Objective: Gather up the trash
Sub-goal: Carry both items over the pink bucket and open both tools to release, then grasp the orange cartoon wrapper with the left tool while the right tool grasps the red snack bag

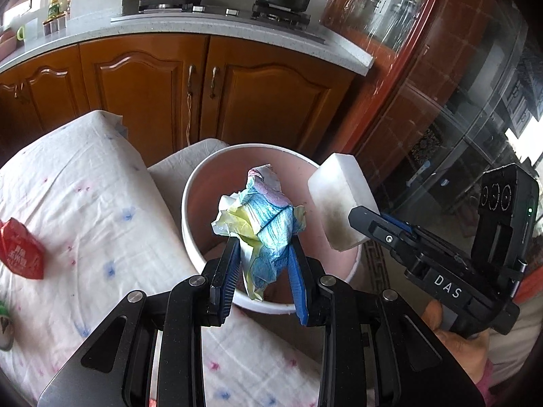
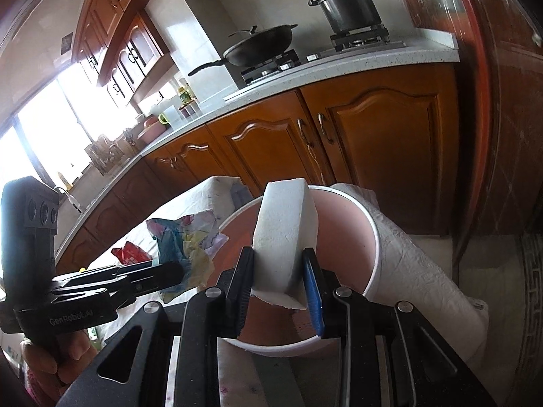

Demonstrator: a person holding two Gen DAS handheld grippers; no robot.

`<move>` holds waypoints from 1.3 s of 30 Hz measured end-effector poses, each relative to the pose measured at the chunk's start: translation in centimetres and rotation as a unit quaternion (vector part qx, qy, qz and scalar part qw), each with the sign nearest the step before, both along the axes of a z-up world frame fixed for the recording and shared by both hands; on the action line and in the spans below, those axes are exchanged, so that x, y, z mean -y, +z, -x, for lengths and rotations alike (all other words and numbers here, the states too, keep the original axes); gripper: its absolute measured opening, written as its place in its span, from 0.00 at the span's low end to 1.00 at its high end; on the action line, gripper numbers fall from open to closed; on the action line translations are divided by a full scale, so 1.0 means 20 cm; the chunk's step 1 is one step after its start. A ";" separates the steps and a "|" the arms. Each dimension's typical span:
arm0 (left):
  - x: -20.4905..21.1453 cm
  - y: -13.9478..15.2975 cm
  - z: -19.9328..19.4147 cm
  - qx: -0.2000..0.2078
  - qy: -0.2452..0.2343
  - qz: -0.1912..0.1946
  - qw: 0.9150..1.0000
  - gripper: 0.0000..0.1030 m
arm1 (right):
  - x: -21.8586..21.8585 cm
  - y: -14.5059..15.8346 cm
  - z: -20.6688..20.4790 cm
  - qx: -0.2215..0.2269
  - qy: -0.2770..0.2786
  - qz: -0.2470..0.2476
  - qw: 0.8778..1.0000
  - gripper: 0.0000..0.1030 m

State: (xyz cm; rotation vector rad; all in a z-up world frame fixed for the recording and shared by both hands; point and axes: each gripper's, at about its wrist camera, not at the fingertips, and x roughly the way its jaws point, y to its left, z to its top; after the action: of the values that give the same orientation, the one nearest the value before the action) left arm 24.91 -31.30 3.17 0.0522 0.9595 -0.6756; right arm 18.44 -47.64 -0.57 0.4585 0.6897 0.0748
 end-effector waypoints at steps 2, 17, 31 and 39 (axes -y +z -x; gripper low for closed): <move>0.01 -0.02 -0.02 -0.003 0.000 -0.004 1.000 0.27 | 0.01 -0.02 -0.01 -0.005 -0.001 -0.004 1.000 0.28; -0.03 -0.06 -0.03 -0.014 0.013 -0.010 1.000 0.55 | 0.06 -0.06 -0.04 -0.025 -0.016 -0.029 0.999 0.62; -0.37 0.00 0.14 0.009 0.068 0.020 0.997 0.70 | -0.02 0.00 0.06 -0.004 -0.032 -0.023 0.999 0.96; -0.59 0.01 0.27 0.015 0.107 0.034 0.994 0.70 | -0.16 0.06 0.14 0.011 -0.016 -0.011 1.000 0.96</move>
State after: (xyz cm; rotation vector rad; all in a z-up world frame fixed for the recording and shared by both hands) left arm 19.57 -19.60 3.33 -0.0991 0.8986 -0.5075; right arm 15.69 -44.53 0.64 0.4900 0.6610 0.0567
